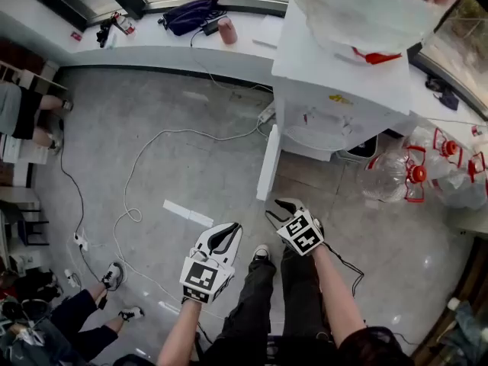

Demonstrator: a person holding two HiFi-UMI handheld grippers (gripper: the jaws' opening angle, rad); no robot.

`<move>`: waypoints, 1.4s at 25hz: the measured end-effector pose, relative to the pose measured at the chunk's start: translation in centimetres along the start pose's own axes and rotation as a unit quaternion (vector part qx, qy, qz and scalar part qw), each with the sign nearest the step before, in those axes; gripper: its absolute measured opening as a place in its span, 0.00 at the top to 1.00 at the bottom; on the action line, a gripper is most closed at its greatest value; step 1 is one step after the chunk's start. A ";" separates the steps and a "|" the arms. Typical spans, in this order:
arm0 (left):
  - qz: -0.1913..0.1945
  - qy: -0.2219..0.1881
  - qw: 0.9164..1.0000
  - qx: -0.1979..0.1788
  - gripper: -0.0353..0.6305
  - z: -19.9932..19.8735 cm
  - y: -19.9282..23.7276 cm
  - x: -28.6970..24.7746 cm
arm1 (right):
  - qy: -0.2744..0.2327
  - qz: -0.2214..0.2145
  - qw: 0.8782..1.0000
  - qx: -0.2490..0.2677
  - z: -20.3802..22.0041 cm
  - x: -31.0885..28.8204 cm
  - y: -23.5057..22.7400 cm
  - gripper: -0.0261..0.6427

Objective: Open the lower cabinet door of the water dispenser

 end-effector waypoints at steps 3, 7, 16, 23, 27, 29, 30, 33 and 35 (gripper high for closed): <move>-0.006 -0.007 1.000 0.002 0.91 -2.0 -0.5 1.8 | -0.041 0.018 0.999 -0.007 -4.3 5.0 1.1 0.72; -0.010 -0.020 1.000 0.015 0.91 -4.3 -1.6 4.7 | -0.081 0.040 0.995 -0.033 -7.8 11.7 3.4 0.75; 0.044 -0.047 0.997 -0.032 0.91 -9.3 -5.2 11.2 | -0.169 0.090 0.979 -0.068 -12.3 23.6 10.3 0.78; 0.105 -0.085 0.985 -0.103 0.91 -11.6 -7.1 16.2 | -0.230 0.139 0.961 -0.070 -13.4 28.1 17.2 0.81; 0.121 -0.113 0.978 -0.128 0.91 -11.9 -7.7 18.9 | -0.258 0.166 0.948 -0.088 -12.5 30.3 21.1 0.83; 0.132 -0.122 0.974 -0.137 0.91 -12.0 -7.9 19.7 | -0.268 0.175 0.942 -0.098 -11.8 31.3 22.7 0.83; 0.139 -0.125 0.972 -0.143 0.91 -12.0 -8.1 19.9 | -0.272 0.181 0.939 -0.102 -11.5 31.8 23.4 0.83; 0.153 -0.132 0.967 -0.155 0.91 -12.1 -8.9 20.7 | -0.283 0.200 0.932 -0.110 -10.6 33.4 25.3 0.84; 0.158 -0.142 0.966 -0.150 0.91 -12.2 -9.5 21.3 | -0.287 0.208 0.929 -0.106 -10.4 34.2 26.2 0.85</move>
Point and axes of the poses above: the fingertips, and each gripper's own axes: x backward along the fingers, y to its left, z out of its underside, the point moved 8 cm from there along x, backward along the fingers, and after that the axes turned 2 degrees about -y, right-handed, at the moved point
